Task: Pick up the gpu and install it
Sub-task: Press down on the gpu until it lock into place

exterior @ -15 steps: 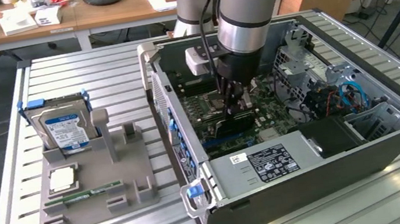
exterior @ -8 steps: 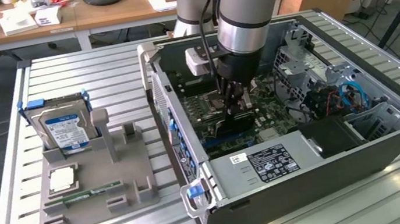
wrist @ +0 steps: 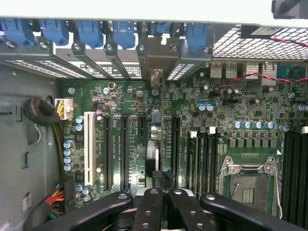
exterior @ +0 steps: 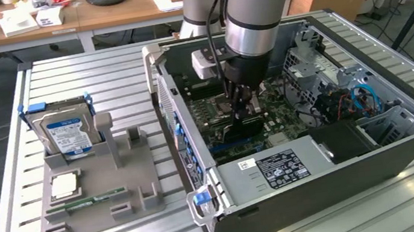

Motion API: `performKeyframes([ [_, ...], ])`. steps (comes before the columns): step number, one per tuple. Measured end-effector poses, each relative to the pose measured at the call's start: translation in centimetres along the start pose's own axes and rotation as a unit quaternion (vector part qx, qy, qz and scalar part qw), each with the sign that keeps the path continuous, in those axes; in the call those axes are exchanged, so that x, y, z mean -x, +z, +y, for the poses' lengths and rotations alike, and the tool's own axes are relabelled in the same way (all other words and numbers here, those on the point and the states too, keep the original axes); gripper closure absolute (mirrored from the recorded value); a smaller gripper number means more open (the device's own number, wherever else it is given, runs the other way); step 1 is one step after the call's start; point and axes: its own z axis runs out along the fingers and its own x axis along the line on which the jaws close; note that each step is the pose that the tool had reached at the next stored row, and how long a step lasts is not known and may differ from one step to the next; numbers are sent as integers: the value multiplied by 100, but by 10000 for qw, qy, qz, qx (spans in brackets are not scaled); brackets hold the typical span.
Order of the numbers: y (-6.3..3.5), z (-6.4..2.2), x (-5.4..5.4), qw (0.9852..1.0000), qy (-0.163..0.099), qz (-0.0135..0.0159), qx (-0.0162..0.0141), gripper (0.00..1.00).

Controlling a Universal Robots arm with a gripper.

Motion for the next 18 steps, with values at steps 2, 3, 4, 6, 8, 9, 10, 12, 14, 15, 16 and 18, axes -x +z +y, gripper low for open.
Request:
performKeyframes([
  [2,5,0,-1,10000,0,1,0,90],
  [3,7,0,-1,10000,0,2,1,90],
  [4,11,0,-1,10000,0,2,1,90],
  [6,24,0,0,10000,0,-6,-2,90],
  [8,30,0,-1,10000,0,-3,-1,90],
  [9,32,0,-1,10000,0,-1,0,90],
  [10,31,0,-1,10000,0,0,1,90],
  [12,36,0,-1,10000,0,-1,0,90],
  [14,46,-1,-2,10000,0,0,0,90],
  [15,50,-1,-2,10000,-1,3,2,90],
  [16,58,0,-3,10000,0,6,3,90],
  [18,64,0,-3,10000,0,4,3,90],
])
